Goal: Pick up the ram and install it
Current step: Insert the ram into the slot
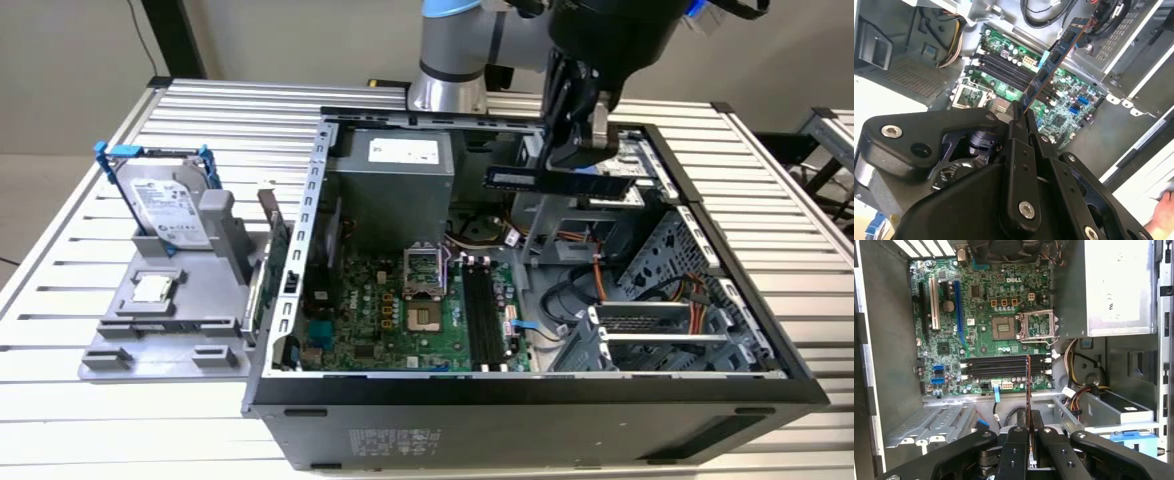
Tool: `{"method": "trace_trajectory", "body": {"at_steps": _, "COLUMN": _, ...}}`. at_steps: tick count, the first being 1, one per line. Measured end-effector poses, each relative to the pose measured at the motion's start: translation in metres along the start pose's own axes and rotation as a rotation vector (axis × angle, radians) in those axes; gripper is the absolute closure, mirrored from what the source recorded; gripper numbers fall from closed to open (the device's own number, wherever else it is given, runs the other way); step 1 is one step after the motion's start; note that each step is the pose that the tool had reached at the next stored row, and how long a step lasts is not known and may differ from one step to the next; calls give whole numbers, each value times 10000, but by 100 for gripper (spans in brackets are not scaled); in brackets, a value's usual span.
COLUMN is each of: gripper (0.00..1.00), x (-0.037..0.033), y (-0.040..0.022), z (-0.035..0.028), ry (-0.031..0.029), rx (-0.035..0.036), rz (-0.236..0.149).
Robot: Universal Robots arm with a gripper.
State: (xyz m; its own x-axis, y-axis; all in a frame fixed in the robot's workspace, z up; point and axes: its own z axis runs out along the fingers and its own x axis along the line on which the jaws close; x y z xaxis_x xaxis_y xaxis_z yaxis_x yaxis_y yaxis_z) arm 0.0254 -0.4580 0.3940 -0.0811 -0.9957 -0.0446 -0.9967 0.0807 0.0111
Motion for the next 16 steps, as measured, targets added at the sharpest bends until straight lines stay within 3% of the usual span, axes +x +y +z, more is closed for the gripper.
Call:
{"method": "trace_trajectory", "body": {"at_steps": 11, "gripper": 100, "x": -154, "y": 12, "z": 7, "ry": 1, "rx": 0, "rz": 0}}
{"method": "trace_trajectory", "body": {"at_steps": 16, "gripper": 100, "x": -169, "y": 14, "z": 8, "ry": -1, "rx": 0, "rz": 0}}
